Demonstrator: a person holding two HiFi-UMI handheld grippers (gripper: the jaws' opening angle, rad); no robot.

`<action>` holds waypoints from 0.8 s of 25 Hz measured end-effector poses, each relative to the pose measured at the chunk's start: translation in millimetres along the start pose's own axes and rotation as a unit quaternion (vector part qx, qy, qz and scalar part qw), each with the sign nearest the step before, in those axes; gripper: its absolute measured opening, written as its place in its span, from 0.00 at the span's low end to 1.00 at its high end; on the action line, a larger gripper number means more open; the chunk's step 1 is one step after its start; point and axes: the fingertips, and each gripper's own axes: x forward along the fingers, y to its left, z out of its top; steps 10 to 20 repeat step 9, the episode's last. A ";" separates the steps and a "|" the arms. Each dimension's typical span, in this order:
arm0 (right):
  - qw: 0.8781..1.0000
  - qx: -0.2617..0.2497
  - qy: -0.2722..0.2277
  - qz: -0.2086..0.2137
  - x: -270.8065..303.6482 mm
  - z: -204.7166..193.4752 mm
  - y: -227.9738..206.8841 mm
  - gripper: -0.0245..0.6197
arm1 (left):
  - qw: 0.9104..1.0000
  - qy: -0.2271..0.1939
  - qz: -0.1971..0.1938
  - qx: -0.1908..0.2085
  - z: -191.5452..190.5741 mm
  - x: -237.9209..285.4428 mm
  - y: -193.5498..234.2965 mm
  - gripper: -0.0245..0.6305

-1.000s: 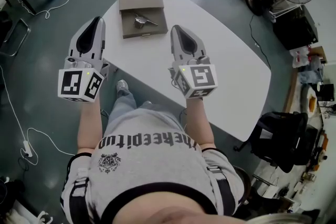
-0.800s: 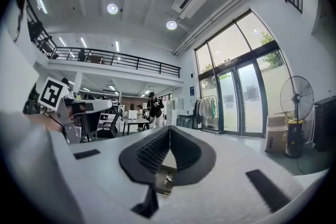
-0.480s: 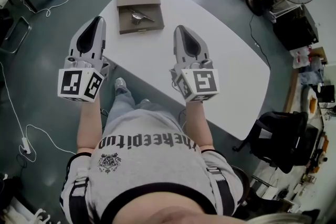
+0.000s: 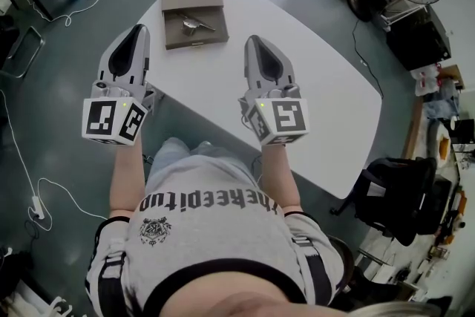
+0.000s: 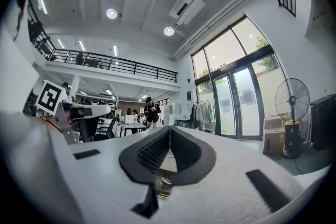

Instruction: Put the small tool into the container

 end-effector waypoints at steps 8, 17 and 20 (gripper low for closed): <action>1.000 -0.004 0.000 0.001 2.2 1.9 -5.7 0.03 | 1.000 0.006 -0.002 -0.002 -2.1 8.6 -3.8 0.06; 1.000 -0.004 -0.001 0.001 3.0 3.1 -6.3 0.03 | 1.000 0.009 -0.001 -0.003 -2.2 9.8 -3.9 0.06; 1.000 -0.004 -0.001 0.001 3.0 3.1 -6.3 0.03 | 1.000 0.009 -0.001 -0.003 -2.2 9.8 -3.9 0.06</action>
